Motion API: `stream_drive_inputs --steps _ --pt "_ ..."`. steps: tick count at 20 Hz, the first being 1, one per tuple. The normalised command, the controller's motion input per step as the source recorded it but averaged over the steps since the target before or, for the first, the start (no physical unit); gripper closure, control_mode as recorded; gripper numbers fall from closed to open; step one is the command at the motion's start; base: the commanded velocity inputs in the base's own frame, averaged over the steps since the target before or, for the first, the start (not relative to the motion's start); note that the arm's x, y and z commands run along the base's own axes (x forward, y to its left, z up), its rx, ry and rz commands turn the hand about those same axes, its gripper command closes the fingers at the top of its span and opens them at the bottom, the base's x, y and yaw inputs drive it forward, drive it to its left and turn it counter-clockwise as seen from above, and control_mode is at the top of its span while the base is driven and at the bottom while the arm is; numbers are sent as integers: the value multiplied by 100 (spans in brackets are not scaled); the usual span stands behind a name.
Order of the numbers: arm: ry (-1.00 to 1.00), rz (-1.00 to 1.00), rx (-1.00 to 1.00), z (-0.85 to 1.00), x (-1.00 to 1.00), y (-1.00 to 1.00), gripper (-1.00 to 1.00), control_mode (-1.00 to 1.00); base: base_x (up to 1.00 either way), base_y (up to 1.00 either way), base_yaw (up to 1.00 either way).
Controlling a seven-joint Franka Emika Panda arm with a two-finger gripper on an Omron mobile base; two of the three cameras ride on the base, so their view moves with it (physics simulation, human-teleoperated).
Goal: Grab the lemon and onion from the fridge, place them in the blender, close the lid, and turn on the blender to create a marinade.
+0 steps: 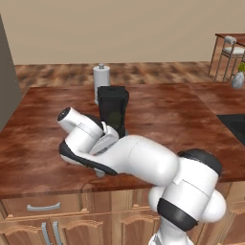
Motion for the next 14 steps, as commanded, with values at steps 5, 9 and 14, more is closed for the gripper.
stream_drive_inputs --steps 5,9,14 --pt "0 0 -1 -14 22 0 100 -100 0 0 0" --pt "0 0 -2 -14 22 0 100 -100 0 0 0" --pt "0 -1 -2 -12 20 1 100 -100 0 0 0"
